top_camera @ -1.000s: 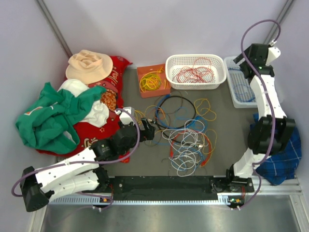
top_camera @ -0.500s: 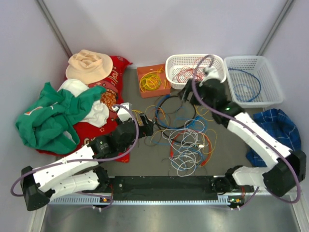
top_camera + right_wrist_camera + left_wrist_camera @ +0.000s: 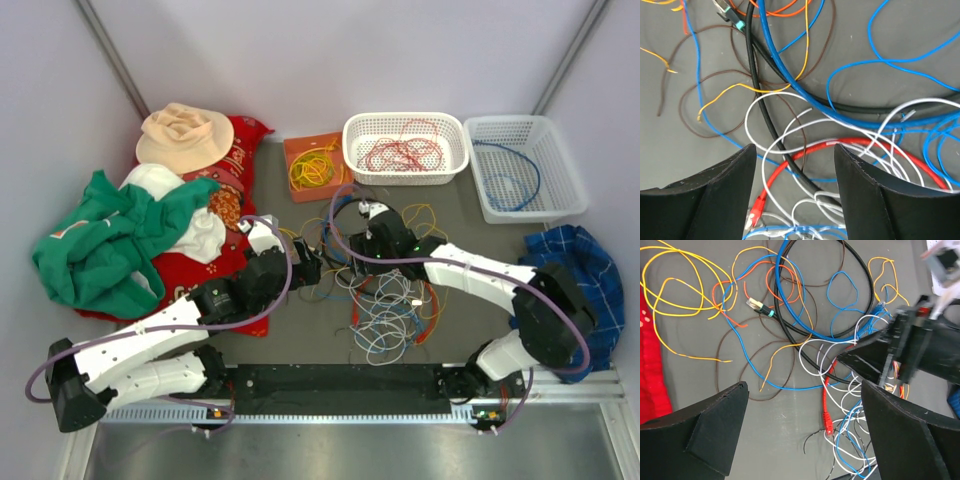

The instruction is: Untangle the cables

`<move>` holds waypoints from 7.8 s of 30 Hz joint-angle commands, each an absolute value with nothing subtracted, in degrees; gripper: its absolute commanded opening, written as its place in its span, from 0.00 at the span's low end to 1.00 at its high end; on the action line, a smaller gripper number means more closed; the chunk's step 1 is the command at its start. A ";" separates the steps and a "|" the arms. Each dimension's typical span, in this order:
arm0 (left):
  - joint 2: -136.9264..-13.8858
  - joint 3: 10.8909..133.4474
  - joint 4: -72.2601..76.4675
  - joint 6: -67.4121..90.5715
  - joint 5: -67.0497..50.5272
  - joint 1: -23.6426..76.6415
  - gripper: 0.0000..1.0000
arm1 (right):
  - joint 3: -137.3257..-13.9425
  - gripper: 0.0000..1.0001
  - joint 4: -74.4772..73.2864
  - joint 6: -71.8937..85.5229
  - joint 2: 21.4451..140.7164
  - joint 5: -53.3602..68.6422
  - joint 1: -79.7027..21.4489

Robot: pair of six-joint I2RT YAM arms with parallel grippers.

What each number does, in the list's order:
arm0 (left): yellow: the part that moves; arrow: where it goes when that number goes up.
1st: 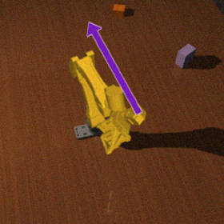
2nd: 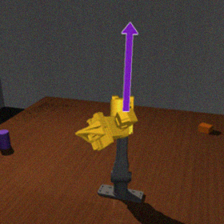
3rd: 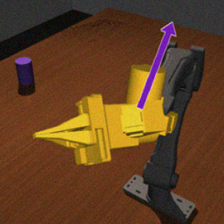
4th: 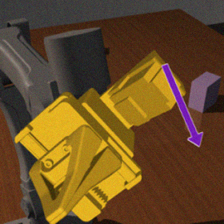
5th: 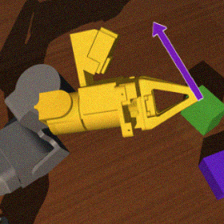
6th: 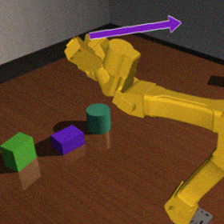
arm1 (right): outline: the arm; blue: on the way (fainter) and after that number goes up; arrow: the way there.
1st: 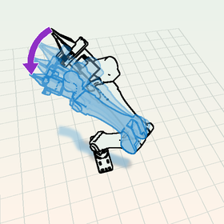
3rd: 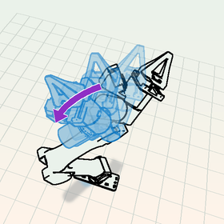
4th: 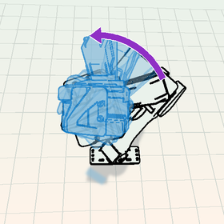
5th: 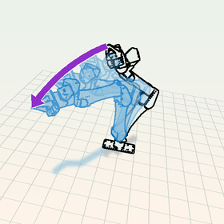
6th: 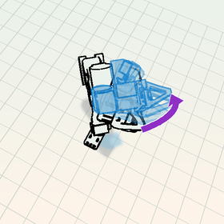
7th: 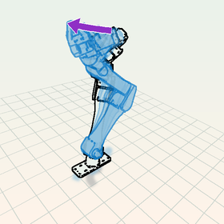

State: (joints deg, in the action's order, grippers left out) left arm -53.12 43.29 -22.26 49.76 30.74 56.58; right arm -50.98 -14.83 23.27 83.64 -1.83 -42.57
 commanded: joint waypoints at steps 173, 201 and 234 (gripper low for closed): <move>-32.43 24.08 6.08 41.40 24.44 56.43 0.99 | -113.04 0.00 -27.60 32.51 90.96 -34.71 -0.71; -32.62 27.68 0.62 39.64 29.70 56.43 0.99 | -98.91 0.86 -19.88 33.31 87.56 -16.90 -6.58; -33.05 32.70 -13.80 47.46 29.09 56.43 0.96 | -67.59 0.74 -14.59 14.33 105.38 -3.68 -42.45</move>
State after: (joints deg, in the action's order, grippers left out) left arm -33.95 32.16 -13.98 46.83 28.93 56.51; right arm -66.32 -18.06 15.79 103.83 -1.28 -42.22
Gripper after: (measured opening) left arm 0.962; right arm 0.751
